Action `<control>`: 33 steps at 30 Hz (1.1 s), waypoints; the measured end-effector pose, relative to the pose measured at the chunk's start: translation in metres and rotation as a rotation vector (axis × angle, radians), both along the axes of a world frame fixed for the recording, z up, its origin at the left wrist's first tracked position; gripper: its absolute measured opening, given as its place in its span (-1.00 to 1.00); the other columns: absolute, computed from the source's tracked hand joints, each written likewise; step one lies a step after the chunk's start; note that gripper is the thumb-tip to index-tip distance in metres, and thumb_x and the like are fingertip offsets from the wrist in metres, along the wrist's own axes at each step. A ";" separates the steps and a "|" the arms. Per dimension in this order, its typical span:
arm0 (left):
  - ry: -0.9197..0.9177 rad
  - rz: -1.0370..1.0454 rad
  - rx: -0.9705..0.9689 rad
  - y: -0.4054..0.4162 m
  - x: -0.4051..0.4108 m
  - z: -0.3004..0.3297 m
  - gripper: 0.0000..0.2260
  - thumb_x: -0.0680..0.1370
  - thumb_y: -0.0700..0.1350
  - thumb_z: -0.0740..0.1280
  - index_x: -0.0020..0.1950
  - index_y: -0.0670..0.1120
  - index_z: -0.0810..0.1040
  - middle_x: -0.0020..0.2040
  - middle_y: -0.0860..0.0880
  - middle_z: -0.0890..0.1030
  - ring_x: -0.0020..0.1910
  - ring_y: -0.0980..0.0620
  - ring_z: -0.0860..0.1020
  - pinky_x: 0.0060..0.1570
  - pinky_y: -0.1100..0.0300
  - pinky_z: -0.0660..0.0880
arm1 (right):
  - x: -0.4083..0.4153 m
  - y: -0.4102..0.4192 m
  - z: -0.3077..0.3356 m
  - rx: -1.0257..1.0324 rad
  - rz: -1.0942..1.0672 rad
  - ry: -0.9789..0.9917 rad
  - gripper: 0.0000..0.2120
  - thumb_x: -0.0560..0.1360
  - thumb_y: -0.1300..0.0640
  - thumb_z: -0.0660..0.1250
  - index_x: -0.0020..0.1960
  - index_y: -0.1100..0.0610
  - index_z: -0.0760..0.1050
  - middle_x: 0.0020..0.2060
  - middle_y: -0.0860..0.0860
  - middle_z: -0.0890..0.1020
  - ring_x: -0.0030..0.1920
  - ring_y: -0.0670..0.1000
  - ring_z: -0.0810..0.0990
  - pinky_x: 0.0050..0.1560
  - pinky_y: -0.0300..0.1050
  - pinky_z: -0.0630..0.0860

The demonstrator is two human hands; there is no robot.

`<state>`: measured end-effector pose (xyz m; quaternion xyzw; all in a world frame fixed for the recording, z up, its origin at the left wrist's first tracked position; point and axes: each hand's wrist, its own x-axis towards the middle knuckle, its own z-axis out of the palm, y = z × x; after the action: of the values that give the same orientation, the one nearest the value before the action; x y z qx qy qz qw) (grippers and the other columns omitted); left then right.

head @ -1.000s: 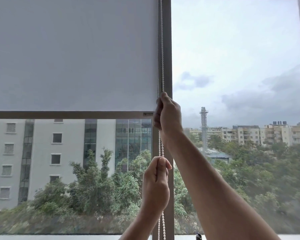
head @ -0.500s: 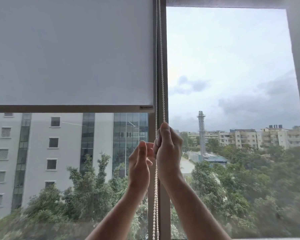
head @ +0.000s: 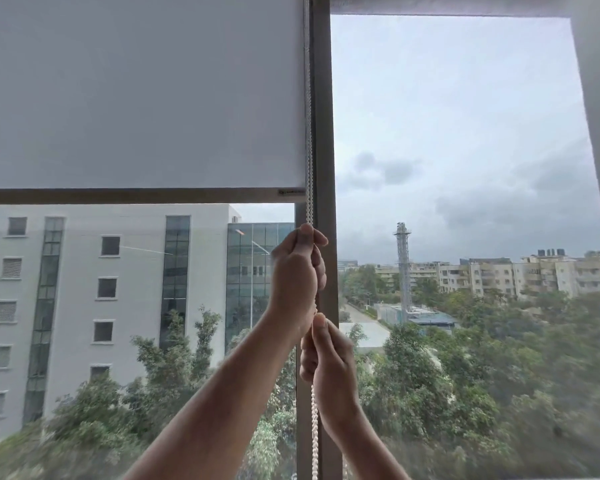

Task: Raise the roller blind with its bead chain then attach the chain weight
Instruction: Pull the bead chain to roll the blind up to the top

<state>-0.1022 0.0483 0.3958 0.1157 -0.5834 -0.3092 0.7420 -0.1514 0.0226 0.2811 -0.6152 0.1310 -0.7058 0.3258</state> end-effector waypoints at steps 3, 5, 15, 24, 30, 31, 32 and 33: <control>-0.011 0.092 -0.035 -0.001 0.006 -0.002 -0.67 0.68 -0.16 0.12 -0.24 -0.08 0.51 -0.57 0.08 0.32 -0.64 0.17 0.20 -0.61 0.32 0.15 | -0.009 -0.008 0.006 0.065 0.037 0.012 -0.51 0.61 -0.25 0.07 -0.29 -0.01 0.55 -0.49 -0.01 0.38 -0.48 -0.04 0.31 -0.43 -0.15 0.31; -0.027 0.134 -0.046 -0.003 0.009 -0.007 -0.66 0.68 -0.17 0.11 -0.25 -0.07 0.51 -0.56 0.07 0.31 -0.62 0.15 0.20 -0.59 0.30 0.16 | -0.018 -0.013 0.022 0.083 0.001 -0.002 -0.48 0.56 -0.26 0.05 -0.11 0.10 0.59 -0.43 0.01 0.49 -0.41 -0.04 0.46 -0.33 -0.14 0.43; -0.108 0.167 0.056 -0.012 0.003 -0.073 -0.61 0.67 -0.18 0.14 -0.32 0.00 0.53 -0.54 0.05 0.29 -0.59 0.15 0.19 -0.60 0.28 0.11 | -0.020 0.007 0.172 0.024 -0.050 0.070 -0.60 0.67 -0.10 0.10 0.09 0.21 0.51 -0.28 0.05 0.59 -0.38 -0.07 0.55 -0.43 -0.25 0.51; -0.131 0.044 0.013 -0.012 0.007 -0.064 -0.67 0.63 -0.04 0.22 -0.30 -0.08 0.56 -0.53 0.04 0.32 -0.56 0.13 0.23 -0.56 0.32 0.19 | 0.002 0.018 0.222 -0.143 -0.267 -0.139 -0.61 0.60 0.17 0.16 -0.39 0.03 0.46 -0.52 -0.14 0.40 -0.39 -0.03 0.31 -0.36 -0.11 0.22; -0.153 0.322 0.068 -0.024 0.042 -0.022 -0.45 0.59 0.23 -0.03 -0.06 -0.05 0.67 -0.18 -0.04 0.73 -0.12 0.00 0.66 -0.16 0.11 0.45 | 0.004 0.023 0.213 -0.231 -0.258 -0.141 -0.64 0.52 0.21 0.17 -0.42 -0.01 0.48 -0.57 -0.17 0.41 -0.42 -0.04 0.30 -0.37 -0.11 0.21; -0.142 0.323 0.076 -0.024 0.045 -0.009 -0.44 0.59 0.24 -0.03 -0.01 -0.08 0.65 -0.14 -0.06 0.73 -0.09 -0.02 0.66 -0.14 0.10 0.45 | 0.007 0.021 0.204 -0.228 -0.263 -0.138 -0.62 0.53 0.20 0.18 -0.42 -0.03 0.49 -0.58 -0.18 0.41 -0.43 -0.05 0.30 -0.38 -0.12 0.21; -0.137 0.322 0.073 -0.022 0.047 0.004 -0.44 0.61 0.23 -0.02 0.03 -0.11 0.64 -0.12 -0.08 0.72 -0.08 -0.03 0.66 -0.12 0.10 0.46 | 0.009 0.019 0.195 -0.224 -0.263 -0.140 -0.61 0.55 0.19 0.18 -0.41 -0.04 0.50 -0.58 -0.18 0.40 -0.44 -0.05 0.30 -0.38 -0.11 0.21; -0.139 0.323 0.059 -0.020 0.050 0.017 -0.45 0.63 0.21 -0.02 0.06 -0.13 0.62 -0.11 -0.08 0.72 -0.09 -0.02 0.66 -0.11 0.09 0.48 | 0.010 0.016 0.186 -0.222 -0.259 -0.145 -0.62 0.55 0.18 0.18 -0.40 -0.03 0.51 -0.58 -0.16 0.39 -0.44 -0.03 0.30 -0.39 -0.10 0.23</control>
<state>-0.0527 0.0284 0.4125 0.2509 -0.5976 -0.1943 0.7364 -0.1417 0.0381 0.4669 -0.5729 0.1066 -0.7945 0.1707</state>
